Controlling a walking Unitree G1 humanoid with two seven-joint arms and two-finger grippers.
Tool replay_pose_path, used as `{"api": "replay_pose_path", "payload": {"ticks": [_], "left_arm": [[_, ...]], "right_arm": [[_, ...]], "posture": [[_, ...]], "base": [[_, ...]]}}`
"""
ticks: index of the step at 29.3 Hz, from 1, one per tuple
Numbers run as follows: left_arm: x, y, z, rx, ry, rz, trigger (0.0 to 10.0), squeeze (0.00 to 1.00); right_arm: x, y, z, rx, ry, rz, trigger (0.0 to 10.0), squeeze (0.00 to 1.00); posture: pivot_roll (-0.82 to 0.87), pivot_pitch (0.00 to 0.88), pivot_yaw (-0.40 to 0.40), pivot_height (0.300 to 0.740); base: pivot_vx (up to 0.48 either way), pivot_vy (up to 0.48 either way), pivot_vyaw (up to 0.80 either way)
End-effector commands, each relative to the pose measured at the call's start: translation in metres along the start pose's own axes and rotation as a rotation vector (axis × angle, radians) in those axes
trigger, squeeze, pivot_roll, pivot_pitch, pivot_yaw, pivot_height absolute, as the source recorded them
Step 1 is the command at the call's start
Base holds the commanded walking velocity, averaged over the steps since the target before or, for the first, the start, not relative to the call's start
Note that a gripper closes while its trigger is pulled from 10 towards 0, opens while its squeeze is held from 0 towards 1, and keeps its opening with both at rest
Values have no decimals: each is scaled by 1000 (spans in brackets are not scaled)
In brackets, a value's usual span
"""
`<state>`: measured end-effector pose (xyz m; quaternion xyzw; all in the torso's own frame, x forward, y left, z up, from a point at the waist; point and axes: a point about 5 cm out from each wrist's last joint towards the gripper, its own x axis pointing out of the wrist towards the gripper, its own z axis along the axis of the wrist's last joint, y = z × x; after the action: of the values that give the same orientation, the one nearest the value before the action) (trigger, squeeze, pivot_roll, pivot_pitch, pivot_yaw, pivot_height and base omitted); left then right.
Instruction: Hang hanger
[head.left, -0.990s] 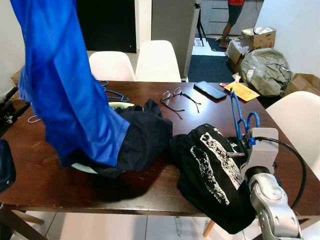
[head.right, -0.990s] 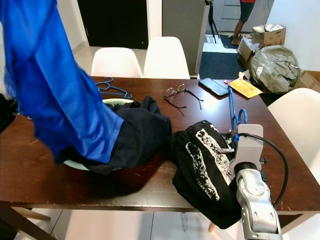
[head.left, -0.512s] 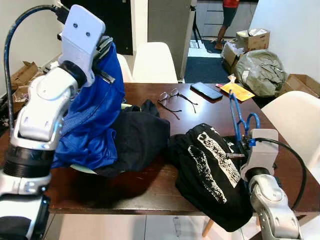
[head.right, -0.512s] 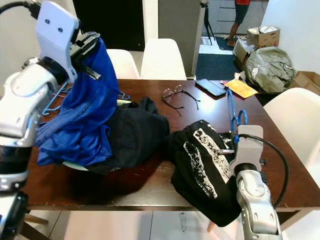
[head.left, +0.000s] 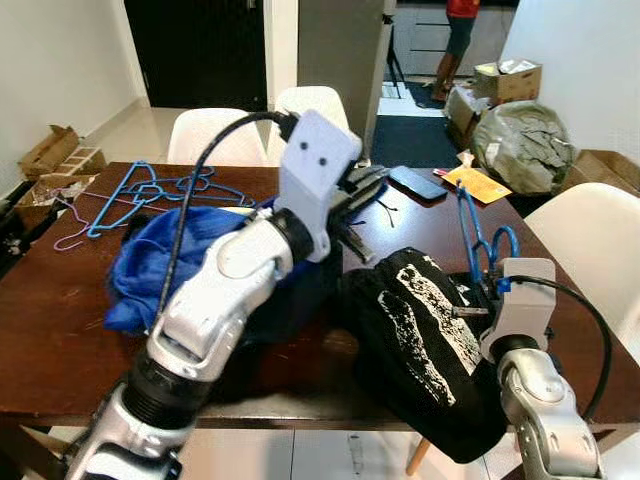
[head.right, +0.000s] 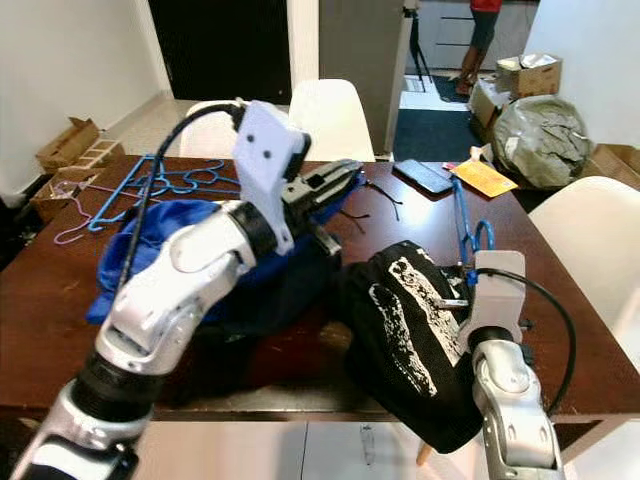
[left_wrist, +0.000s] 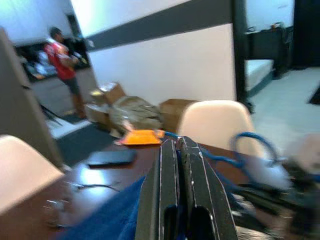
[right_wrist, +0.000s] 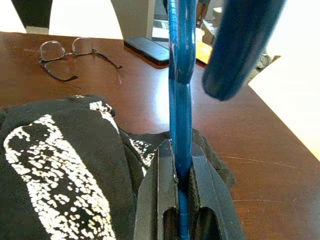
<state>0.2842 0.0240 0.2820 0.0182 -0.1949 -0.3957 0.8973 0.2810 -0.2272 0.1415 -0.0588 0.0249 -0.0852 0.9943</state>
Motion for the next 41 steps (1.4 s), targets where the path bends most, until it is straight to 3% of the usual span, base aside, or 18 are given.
{"api": "replay_pose_path", "payload": {"ticks": [1, 4, 5, 6, 8, 9, 14, 17, 20, 23, 25, 27, 29, 32, 33, 34, 35, 41], "left_arm": [[-1, -6, -7, -12, 34, -5, 0, 0], [-5, -11, -22, -35, 99, 1, 0, 0], [-9, -11, -29, -24, 143, 4, 3608, 0], [-13, -11, -35, -21, 178, 5, 10000, 43], [-15, -12, -39, -19, 198, 4, 10000, 43], [-19, -12, -41, -22, 216, -1, 10000, 1000], [-30, -4, -37, 0, 226, 18, 10000, 1000], [-60, 39, -5, 122, 163, 198, 10000, 1000], [-79, 62, 13, 180, 146, 331, 10000, 1000], [-89, 72, 19, 187, 151, 412, 10000, 1000], [-118, 93, 23, 206, 220, 653, 10000, 1000], [-118, 93, 23, 206, 220, 653, 10000, 1000], [-149, 101, 17, 206, 343, 864, 10000, 1000], [-162, 99, 9, 157, 414, 945, 10000, 1000], [-172, 96, 3, 105, 464, 997, 10000, 169], [-172, 96, 3, 105, 464, 997, 10000, 169], [-180, 93, -3, 34, 489, 1048, 10000, 0], [-188, 91, -17, -106, 519, 1100, 10000, 0]], "right_arm": [[-1, 2, -8, 10, 42, 5, 10000, 0], [-1, 2, -7, 9, 43, 6, 10000, 0], [-1, 3, -7, 9, 44, 7, 10000, 0], [-1, 2, -7, 9, 44, 8, 10000, 0], [-1, 2, -7, 9, 44, 8, 10000, 0], [-1, 2, -7, 9, 45, 9, 10000, 0], [-1, 2, -7, 9, 45, 9, 10000, 0], [-1, 3, -6, 11, 46, 12, 10000, 0], [-1, 3, -6, 13, 47, 17, 10000, 0], [-1, 3, -6, 14, 47, 19, 10000, 0], [0, 2, -6, 15, 51, 26, 10000, 0], [0, 2, -6, 15, 51, 26, 10000, 0], [0, 2, -6, 14, 55, 32, 10000, 0], [1, 2, -6, 12, 57, 36, 10000, 0], [1, 2, -7, 11, 59, 38, 10000, 0], [1, 2, -7, 11, 59, 38, 10000, 0], [1, 2, -7, 10, 61, 41, 10000, 0], [2, 2, -8, 9, 64, 44, 10000, 0]], "posture": [[102, 20, -8, 740], [102, 20, -8, 740], [102, 20, -8, 740], [106, 22, -11, 740], [106, 22, -11, 740], [106, 22, -11, 740], [104, 25, -12, 740], [112, 32, -19, 740], [113, 36, -20, 740], [117, 39, -22, 740], [126, 43, -29, 740], [126, 43, -29, 740], [132, 42, -32, 740], [135, 41, -33, 740], [136, 40, -34, 740], [136, 40, -34, 740], [135, 38, -35, 740], [132, 28, -33, 740]], "base": [[0, 0, 0], [0, 0, 0], [0, 0, 0], [0, 0, 0], [0, 0, 0], [0, 0, 0], [0, 0, 0], [0, 0, 0], [0, 0, 0], [0, 0, 0], [0, 0, 0], [0, 0, 0], [0, 0, 0], [0, 0, 0], [0, 0, 0], [0, 0, 0], [0, 0, 0], [0, 0, 0]]}}
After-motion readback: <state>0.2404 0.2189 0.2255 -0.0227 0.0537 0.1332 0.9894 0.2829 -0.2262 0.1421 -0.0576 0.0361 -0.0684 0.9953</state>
